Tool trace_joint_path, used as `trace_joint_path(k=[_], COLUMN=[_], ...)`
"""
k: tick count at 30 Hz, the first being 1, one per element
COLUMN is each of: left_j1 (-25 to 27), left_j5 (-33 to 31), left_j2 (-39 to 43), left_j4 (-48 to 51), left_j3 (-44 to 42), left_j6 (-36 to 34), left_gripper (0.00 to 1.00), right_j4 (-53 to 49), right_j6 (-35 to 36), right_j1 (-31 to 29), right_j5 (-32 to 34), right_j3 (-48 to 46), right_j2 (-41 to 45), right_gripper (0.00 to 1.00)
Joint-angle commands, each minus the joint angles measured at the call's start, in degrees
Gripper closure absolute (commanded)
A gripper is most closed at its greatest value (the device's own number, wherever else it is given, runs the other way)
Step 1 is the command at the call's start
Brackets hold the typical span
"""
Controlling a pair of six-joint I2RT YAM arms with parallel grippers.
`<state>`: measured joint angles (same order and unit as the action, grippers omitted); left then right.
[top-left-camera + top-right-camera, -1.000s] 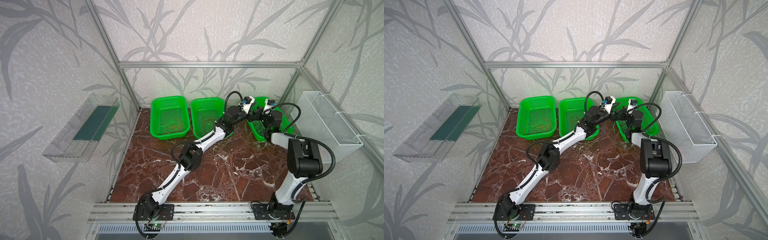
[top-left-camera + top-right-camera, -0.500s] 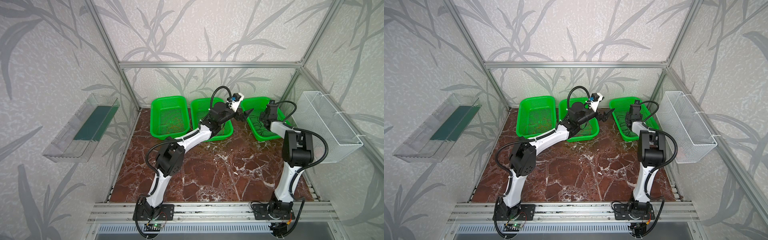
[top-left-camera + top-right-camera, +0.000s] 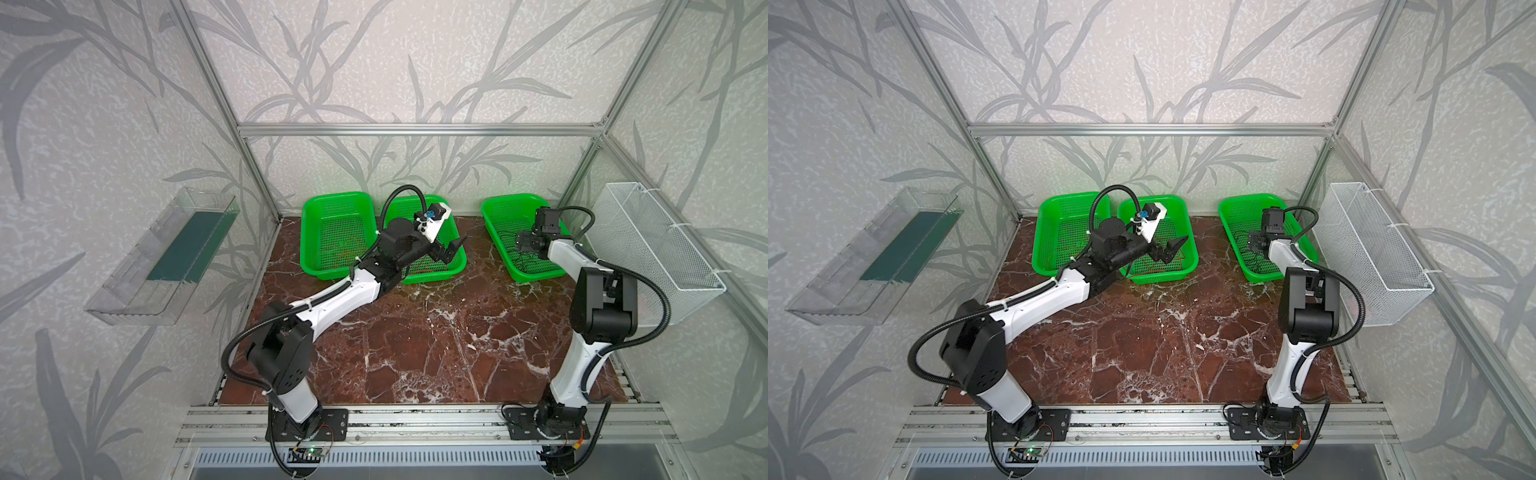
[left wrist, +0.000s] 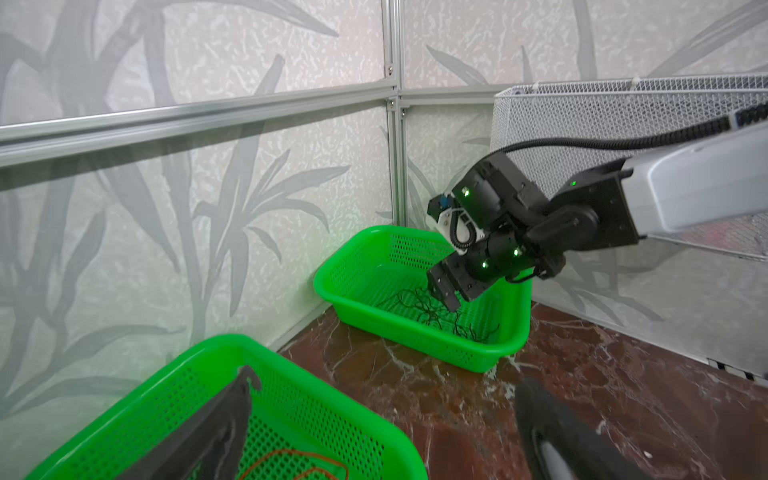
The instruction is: Untangle the cables
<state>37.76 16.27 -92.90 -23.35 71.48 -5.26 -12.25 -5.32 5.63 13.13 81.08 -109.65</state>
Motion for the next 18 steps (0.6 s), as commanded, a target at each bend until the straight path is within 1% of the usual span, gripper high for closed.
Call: trace_joint_path(k=[1, 2, 4, 6, 8, 9, 11, 12, 14, 16, 18], left_j1=[-1.05, -1.49, -2.59, -4.53, -7.1, -8.79, -12.58, -14.7, -18.71, -22.16, -26.36], left_j5=[-3.65, -4.78, -7.51, -11.88, -15.96, -18.12, -20.34, -22.18, -23.81, -27.69, -27.86], left_j2=[8.73, 11.83, 17.89, 24.34, 29.95, 32.78, 36.34, 37.07, 36.5, 34.53, 31.23], left_j4=[4.8, 6.12, 8.2, 11.19, 12.71, 12.71, 13.5, 13.03, 10.51, 3.4, -4.36], left_j3=[-5.08, -7.49, -12.86, -18.5, -24.26, -27.59, -32.79, -35.45, -40.08, -45.54, -49.65], left_j6=[-1.54, -1.51, -1.21, -0.53, -0.02, 0.09, 0.08, 0.67, 0.79, 2.7, 5.93], left_gripper=[0.01, 0.01, 0.01, 0.01, 0.01, 0.01, 0.01, 0.01, 0.01, 0.01, 0.01], right_j4=[-2.52, -0.43, 3.53, 9.31, 16.22, 20.5, 29.13, 34.51, 42.87, 47.58, 45.12], right_j6=[-0.69, 0.22, 3.26, 9.7, 13.76, 14.16, 13.81, 13.28, 12.15, 12.16, 14.92], right_j1=[0.1, -0.27, -2.52, -6.95, -11.04, -12.8, -15.21, -15.93, -16.17, -16.18, -16.15], right_j5=[-7.63, -9.16, -9.62, -9.6, -11.22, -12.12, -12.74, -12.07, -11.15, -9.11, -9.18], right_j3=[-6.06, -9.71, -16.48, -23.96, -31.76, -36.01, -43.4, -47.17, -52.42, -53.85, -52.4], right_j2=[9.21, 12.36, 18.39, 23.99, 28.95, 31.16, 34.95, 36.31, 36.6, 34.2, 33.52], right_gripper=[0.01, 0.01, 0.01, 0.01, 0.01, 0.01, 0.01, 0.01, 0.01, 0.01, 0.01])
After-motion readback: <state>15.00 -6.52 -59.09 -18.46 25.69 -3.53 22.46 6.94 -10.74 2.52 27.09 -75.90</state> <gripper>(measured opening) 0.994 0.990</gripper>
